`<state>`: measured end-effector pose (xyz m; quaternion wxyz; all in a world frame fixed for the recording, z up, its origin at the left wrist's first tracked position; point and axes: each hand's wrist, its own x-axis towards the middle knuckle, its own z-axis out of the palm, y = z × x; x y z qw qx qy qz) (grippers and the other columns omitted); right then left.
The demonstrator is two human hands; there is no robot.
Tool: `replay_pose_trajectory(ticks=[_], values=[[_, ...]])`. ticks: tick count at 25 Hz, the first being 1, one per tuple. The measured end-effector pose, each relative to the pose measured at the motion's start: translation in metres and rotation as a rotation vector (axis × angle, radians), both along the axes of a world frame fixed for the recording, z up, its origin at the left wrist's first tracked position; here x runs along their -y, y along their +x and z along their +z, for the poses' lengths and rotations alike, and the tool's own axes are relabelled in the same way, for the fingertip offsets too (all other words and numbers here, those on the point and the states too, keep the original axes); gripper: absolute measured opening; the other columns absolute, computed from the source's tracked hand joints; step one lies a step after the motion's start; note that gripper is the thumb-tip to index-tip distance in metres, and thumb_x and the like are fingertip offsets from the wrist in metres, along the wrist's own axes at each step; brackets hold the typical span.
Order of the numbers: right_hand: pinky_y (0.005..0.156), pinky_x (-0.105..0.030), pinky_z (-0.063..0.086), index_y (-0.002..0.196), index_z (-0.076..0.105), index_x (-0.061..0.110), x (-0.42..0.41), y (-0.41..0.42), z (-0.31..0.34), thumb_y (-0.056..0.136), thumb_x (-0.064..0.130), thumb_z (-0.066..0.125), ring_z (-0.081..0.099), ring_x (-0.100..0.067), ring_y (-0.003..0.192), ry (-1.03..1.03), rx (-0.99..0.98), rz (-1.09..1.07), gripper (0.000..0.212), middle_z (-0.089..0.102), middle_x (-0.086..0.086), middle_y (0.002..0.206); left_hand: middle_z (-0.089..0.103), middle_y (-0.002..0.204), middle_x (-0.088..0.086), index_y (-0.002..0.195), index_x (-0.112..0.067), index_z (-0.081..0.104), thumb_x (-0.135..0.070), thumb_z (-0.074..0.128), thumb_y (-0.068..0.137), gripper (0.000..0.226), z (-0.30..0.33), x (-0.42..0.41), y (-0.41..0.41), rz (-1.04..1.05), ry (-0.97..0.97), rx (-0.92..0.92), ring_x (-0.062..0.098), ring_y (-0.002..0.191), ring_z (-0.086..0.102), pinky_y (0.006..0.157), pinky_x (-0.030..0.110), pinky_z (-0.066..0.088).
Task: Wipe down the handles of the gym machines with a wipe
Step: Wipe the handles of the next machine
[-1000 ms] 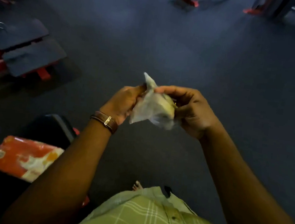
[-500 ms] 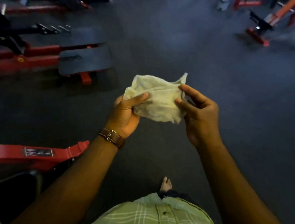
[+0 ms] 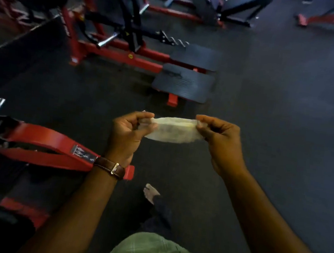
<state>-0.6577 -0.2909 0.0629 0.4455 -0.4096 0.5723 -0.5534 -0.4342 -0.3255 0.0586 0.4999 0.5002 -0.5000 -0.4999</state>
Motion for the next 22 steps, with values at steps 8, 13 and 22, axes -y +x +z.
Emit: replay_pose_trajectory(ticks=[8, 13, 22], values=[[0.080, -0.020, 0.054, 0.090, 0.077, 0.014, 0.263, 0.023, 0.018, 0.087, 0.004, 0.071, 0.065, -0.002, 0.095, -0.066, -0.514, 0.479, 0.012, 0.067, 0.006, 0.103, 0.060, 0.104, 0.005, 0.081, -0.012, 0.077, -0.015, 0.087, 0.073, 0.014, -0.017, 0.213, 0.041, 0.153, -0.251, 0.707, 0.002, 0.088, 0.055, 0.075, 0.018, 0.046], [0.076, -0.031, 0.057, 0.089, 0.072, 0.011, 0.414, 0.051, 0.038, 0.095, 0.002, 0.056, 0.068, -0.019, 0.090, 0.174, -0.185, 0.696, 0.019, 0.072, -0.004, 0.091, 0.065, 0.108, -0.003, 0.091, -0.021, 0.065, -0.013, 0.083, 0.076, 0.025, 0.012, 0.309, 0.058, -0.006, -0.268, 0.665, 0.004, 0.094, 0.064, 0.079, 0.025, 0.056], [0.078, -0.018, 0.054, 0.098, 0.073, 0.013, 0.614, 0.118, 0.031, 0.090, 0.005, 0.068, 0.067, -0.002, 0.088, -0.683, -0.593, 0.761, 0.013, 0.070, 0.004, 0.096, 0.075, 0.102, 0.003, 0.097, -0.019, 0.078, -0.005, 0.064, 0.091, 0.020, 0.019, 0.499, 0.077, 0.269, 0.142, 0.581, 0.014, 0.097, 0.069, 0.081, 0.021, 0.056]])
